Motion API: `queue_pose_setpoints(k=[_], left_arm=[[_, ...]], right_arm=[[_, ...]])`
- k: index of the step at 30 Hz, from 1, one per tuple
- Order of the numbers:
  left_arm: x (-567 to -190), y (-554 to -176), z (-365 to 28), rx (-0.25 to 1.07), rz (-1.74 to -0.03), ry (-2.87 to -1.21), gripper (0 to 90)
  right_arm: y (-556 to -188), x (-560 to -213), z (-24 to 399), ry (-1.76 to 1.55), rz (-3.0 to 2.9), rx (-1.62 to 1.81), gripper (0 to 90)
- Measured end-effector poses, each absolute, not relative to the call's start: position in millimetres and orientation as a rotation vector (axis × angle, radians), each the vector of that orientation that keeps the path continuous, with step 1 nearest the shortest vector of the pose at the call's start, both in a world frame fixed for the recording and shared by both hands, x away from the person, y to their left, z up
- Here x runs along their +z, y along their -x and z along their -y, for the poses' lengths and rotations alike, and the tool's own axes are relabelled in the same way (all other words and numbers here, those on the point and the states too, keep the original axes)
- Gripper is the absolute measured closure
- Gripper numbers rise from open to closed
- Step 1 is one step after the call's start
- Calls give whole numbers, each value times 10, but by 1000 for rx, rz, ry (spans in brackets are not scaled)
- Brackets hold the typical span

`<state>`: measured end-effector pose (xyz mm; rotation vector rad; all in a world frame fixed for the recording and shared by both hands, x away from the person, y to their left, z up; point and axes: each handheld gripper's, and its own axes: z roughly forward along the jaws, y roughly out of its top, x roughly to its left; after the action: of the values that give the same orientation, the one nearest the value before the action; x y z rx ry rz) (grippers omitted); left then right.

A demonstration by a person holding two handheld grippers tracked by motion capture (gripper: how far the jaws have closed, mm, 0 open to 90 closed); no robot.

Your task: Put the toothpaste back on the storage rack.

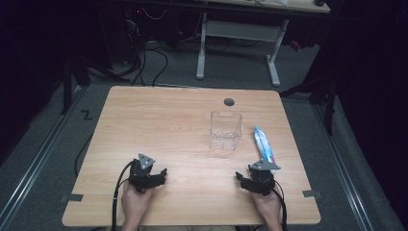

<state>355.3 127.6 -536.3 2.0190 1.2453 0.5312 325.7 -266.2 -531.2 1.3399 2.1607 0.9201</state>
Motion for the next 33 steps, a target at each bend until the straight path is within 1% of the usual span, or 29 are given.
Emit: queue_pose_setpoints(k=[33], left_arm=[[-5363, -3554, -1278, 529, -1246, -2019, 231]], right_arm=[[-3261, -5313, 2656, -1340, -2161, 917, 361]])
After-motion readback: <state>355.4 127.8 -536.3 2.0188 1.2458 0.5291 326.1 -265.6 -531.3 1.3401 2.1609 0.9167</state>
